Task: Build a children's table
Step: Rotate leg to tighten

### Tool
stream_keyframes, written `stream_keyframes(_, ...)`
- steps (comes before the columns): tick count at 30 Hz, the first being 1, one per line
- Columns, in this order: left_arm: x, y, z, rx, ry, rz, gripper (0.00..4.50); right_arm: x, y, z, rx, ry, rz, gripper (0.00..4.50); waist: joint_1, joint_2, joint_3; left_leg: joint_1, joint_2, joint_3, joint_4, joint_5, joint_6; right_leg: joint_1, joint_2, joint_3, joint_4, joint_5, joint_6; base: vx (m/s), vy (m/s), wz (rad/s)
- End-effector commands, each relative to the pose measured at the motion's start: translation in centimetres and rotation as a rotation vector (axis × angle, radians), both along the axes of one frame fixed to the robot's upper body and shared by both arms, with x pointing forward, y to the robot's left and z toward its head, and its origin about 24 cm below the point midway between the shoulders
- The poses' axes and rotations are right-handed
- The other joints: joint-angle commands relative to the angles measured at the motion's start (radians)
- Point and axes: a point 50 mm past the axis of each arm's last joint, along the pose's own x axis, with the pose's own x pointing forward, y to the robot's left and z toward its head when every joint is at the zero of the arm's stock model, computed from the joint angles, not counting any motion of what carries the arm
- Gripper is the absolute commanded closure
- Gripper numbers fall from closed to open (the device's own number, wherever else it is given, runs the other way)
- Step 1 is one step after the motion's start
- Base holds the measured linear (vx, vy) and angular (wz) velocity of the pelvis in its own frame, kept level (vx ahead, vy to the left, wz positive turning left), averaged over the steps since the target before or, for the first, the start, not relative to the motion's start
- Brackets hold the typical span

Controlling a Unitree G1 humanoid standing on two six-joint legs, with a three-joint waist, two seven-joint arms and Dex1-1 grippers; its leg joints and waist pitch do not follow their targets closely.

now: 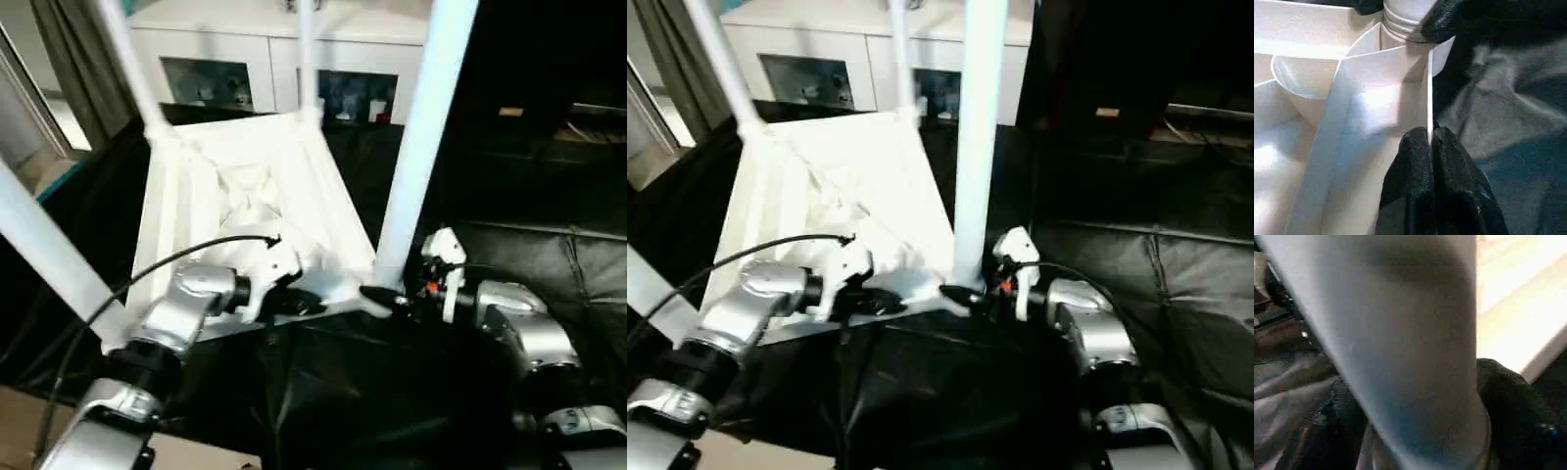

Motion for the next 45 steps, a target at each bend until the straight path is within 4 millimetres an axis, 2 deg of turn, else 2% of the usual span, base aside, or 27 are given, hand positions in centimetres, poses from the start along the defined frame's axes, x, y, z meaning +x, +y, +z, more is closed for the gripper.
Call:
stream_keyframes(1,-0.2,-0.6,0.3,-0.01,0.005,-0.057,4.5,-0.6,0.8,-0.8,-0.008,0.049,0.061,1.52,0.005,-0.007,-0.055,0.02,0.068,-0.017,-0.057,-0.043,0.147,0.044,-0.078,0.04,-0.048,0.129,-0.319,0.0,0.0,0.0)
stream_keyframes(4,0.0,-0.6,0.4,-0.012,-0.006,-0.052,4.5,-0.7,1.0,-0.9,0.001,0.059,0.073,1.69,0.007,-0.008,-0.055,0.017,0.068,-0.019,-0.06,-0.055,0.128,0.049,-0.081,0.039,-0.048,0.112,-0.312,0.0,0.0,0.0)
stream_keyframes(9,0.1,-0.8,0.4,-0.011,-0.018,-0.021,4.5,-0.8,1.3,-1.2,0.006,0.066,0.06,1.82,0.011,-0.01,-0.057,0.015,0.066,-0.019,-0.056,-0.031,0.134,0.05,-0.083,0.039,-0.044,0.147,-0.31,0.0,0.0,0.0)
stream_keyframes(11,0.6,-1.4,0.0,-0.012,-0.039,0.059,4.5,-0.4,1.8,-1.9,-0.013,0.059,-0.035,1.83,0.011,-0.008,-0.057,0.016,0.067,-0.018,-0.055,-0.031,0.132,0.047,-0.082,0.039,-0.044,0.145,-0.309,0.0,0.0,0.0)
stream_keyframes(13,0.9,-1.7,0.0,-0.016,-0.054,0.098,4.5,-0.2,2.1,-2.2,-0.03,0.051,-0.083,1.83,0.007,-0.009,-0.051,0.018,0.067,-0.019,-0.063,-0.084,0.1,0.045,-0.084,0.04,-0.054,0.064,-0.302,0.0,0.0,0.0)
stream_keyframes(15,1.4,-2.7,-0.2,-0.023,-0.081,0.166,4.5,0.2,2.4,-3.0,-0.061,0.052,-0.203,1.84,0.0,-0.009,-0.043,0.023,0.067,-0.02,-0.072,-0.162,0.055,0.043,-0.086,0.044,-0.069,-0.057,-0.284,0.0,0.0,0.0)
stream_keyframes(16,1.4,-2.7,-0.2,-0.023,-0.081,0.166,4.5,0.2,2.4,-3.0,-0.061,0.052,-0.203,1.84,0.0,-0.009,-0.043,0.023,0.067,-0.02,-0.072,-0.162,0.055,0.043,-0.086,0.044,-0.069,-0.057,-0.284,0.0,0.0,0.0)
stream_keyframes(17,1.6,-3.2,-0.2,-0.025,-0.092,0.204,4.5,0.4,2.6,-3.4,-0.071,0.057,-0.275,1.84,-0.009,-0.008,-0.033,0.027,0.065,-0.022,-0.084,-0.247,0.019,0.043,-0.086,0.046,-0.083,-0.196,-0.257,0.0,0.0,0.0)
stream_keyframes(18,2.1,-4.2,-0.3,-0.031,-0.1,0.273,4.5,0.6,3.4,-3.9,-0.069,0.077,-0.377,1.85,-0.013,-0.01,-0.027,0.034,0.063,-0.023,-0.089,-0.296,-0.008,0.039,-0.087,0.047,-0.093,-0.294,-0.229,0.0,0.0,0.0)
stream_keyframes(19,2.3,-4.6,-0.3,-0.032,-0.104,0.301,4.5,0.7,3.8,-4.0,-0.064,0.085,-0.404,1.85,-0.012,-0.008,-0.028,0.039,0.063,-0.025,-0.091,-0.316,-0.02,0.037,-0.089,0.048,-0.096,-0.333,-0.218,0.0,0.0,0.0)
stream_keyframes(20,2.5,-4.9,-0.3,-0.034,-0.104,0.324,4.5,0.7,4.2,-4.1,-0.063,0.092,-0.43,1.85,-0.013,-0.014,-0.029,0.04,0.063,-0.029,-0.093,-0.33,-0.028,0.039,-0.091,0.049,-0.102,-0.374,-0.197,0.0,0.0,0.0)
stream_keyframes(23,2.7,-5.2,-0.3,-0.034,-0.11,0.359,4.5,0.8,4.7,-4.3,-0.075,0.096,-0.46,1.85,-0.01,-0.013,-0.032,0.039,0.061,-0.027,-0.097,-0.288,-0.013,0.042,-0.091,0.051,-0.107,-0.337,-0.178,0.0,0.0,0.0)
stream_keyframes(25,2.8,-6.1,-0.2,-0.051,-0.117,0.391,4.5,0.6,6.4,-4.3,-0.067,0.089,-0.436,1.85,-0.009,-0.02,-0.035,0.031,0.062,-0.025,-0.095,-0.235,0.007,0.044,-0.09,0.052,-0.099,-0.26,-0.187,0.0,0.0,0.0)
stream_keyframes(27,2.8,-6.3,-0.1,-0.06,-0.121,0.391,4.5,0.4,7.2,-4.1,-0.051,0.077,-0.396,1.85,-0.007,-0.018,-0.036,0.03,0.061,-0.023,-0.093,-0.218,0.019,0.045,-0.089,0.05,-0.098,-0.236,-0.192,0.0,0.0,0.0)
stream_keyframes(28,2.8,-6.3,-0.1,-0.06,-0.121,0.391,4.5,0.4,7.2,-4.1,-0.051,0.077,-0.396,1.5,-0.007,-0.018,-0.036,0.031,0.061,-0.022,-0.092,-0.215,0.023,0.045,-0.09,0.051,-0.098,-0.231,-0.193,0.0,0.0,0.0)
stream_keyframes(30,2.4,-6.4,-0.2,-0.075,-0.122,0.349,4.5,0.1,7.8,-3.8,-0.022,0.069,-0.311,1.15,-0.006,-0.016,-0.037,0.028,0.061,-0.023,-0.091,-0.203,0.032,0.046,-0.09,0.05,-0.096,-0.216,-0.197,0.0,0.0,0.0)
stream_keyframes(32,1.9,-6.0,-0.3,-0.077,-0.109,0.277,4.5,0.1,7.1,-3.2,0.01,0.064,-0.249,1.12,-0.005,-0.015,-0.038,0.027,0.06,-0.023,-0.091,-0.199,0.042,0.049,-0.089,0.049,-0.095,-0.204,-0.198,0.0,0.0,0.0)
stream_keyframes(34,1.7,-5.6,-0.3,-0.077,-0.104,0.241,4.5,0.2,6.6,-2.8,0.021,0.053,-0.219,0.77,-0.005,-0.013,-0.041,0.024,0.063,-0.024,-0.089,-0.183,0.051,0.051,-0.088,0.047,-0.09,-0.167,-0.203,0.0,0.0,0.0)
stream_keyframes(35,1.6,-5.0,-0.4,-0.066,-0.099,0.227,4.5,0.1,6.0,-2.5,0.033,0.058,-0.177,0.77,-0.006,-0.008,-0.042,0.024,0.064,-0.024,-0.088,-0.166,0.057,0.052,-0.085,0.046,-0.084,-0.114,-0.217,0.0,0.0,0.0)
stream_keyframes(36,1.5,-4.6,-0.3,-0.065,-0.091,0.197,4.5,0.0,5.3,-2.3,0.031,0.061,-0.143,0.77,-0.005,-0.011,-0.044,0.024,0.063,-0.022,-0.085,-0.158,0.064,0.053,-0.084,0.045,-0.082,-0.085,-0.223,0.0,0.0,0.0)
stream_keyframes(38,1.3,-4.1,-0.2,-0.062,-0.079,0.157,4.5,-0.1,4.5,-2.0,0.026,0.061,-0.098,0.77,0.003,-0.003,-0.052,0.022,0.062,-0.019,-0.074,-0.091,0.095,0.057,-0.083,0.041,-0.067,0.041,-0.253,0.0,0.0,0.0)
stream_keyframes(39,1.1,-3.6,-0.1,-0.057,-0.073,0.111,4.5,-0.3,3.7,-1.7,0.029,0.07,-0.043,0.77,0.005,-0.004,-0.057,0.017,0.06,-0.02,-0.066,-0.052,0.115,0.059,-0.081,0.038,-0.057,0.121,-0.265,0.0,0.0,0.0)
stream_keyframes(40,1.0,-3.4,0.0,-0.053,-0.07,0.09,4.5,-0.4,3.3,-1.6,0.03,0.079,-0.016,0.77,0.004,-0.006,-0.058,0.015,0.059,-0.018,-0.063,-0.039,0.129,0.058,-0.08,0.038,-0.055,0.156,-0.27,0.0,0.0,0.0)
stream_keyframes(41,0.9,-3.0,0.1,-0.047,-0.064,0.066,4.5,-0.6,2.8,-1.5,0.017,0.08,0.022,0.77,0.007,-0.003,-0.06,0.012,0.06,-0.019,-0.058,-0.015,0.147,0.057,-0.081,0.036,-0.048,0.207,-0.277,0.0,0.0,0.0)
stream_keyframes(42,0.9,-3.0,0.1,-0.047,-0.064,0.066,4.5,-0.6,2.8,-1.5,0.017,0.08,0.022,0.77,0.007,-0.004,-0.061,0.012,0.06,-0.019,-0.057,-0.009,0.155,0.056,-0.08,0.034,-0.047,0.222,-0.28,0.0,0.0,0.0)
stream_keyframes(43,0.8,-2.4,0.3,-0.039,-0.049,0.034,4.5,-0.8,2.0,-1.5,-0.008,0.081,0.059,0.77,0.009,0.002,-0.063,0.013,0.062,-0.02,-0.054,-0.008,0.162,0.052,-0.08,0.031,-0.044,0.234,-0.293,0.0,0.0,0.0)
stream_keyframes(45,0.6,-1.9,0.4,-0.036,-0.035,-0.003,4.5,-0.9,1.3,-1.4,-0.024,0.087,0.076,0.77,0.009,0.001,-0.062,0.011,0.064,-0.02,-0.054,-0.019,0.162,0.052,-0.081,0.029,-0.045,0.221,-0.302,0.0,0.0,0.0)
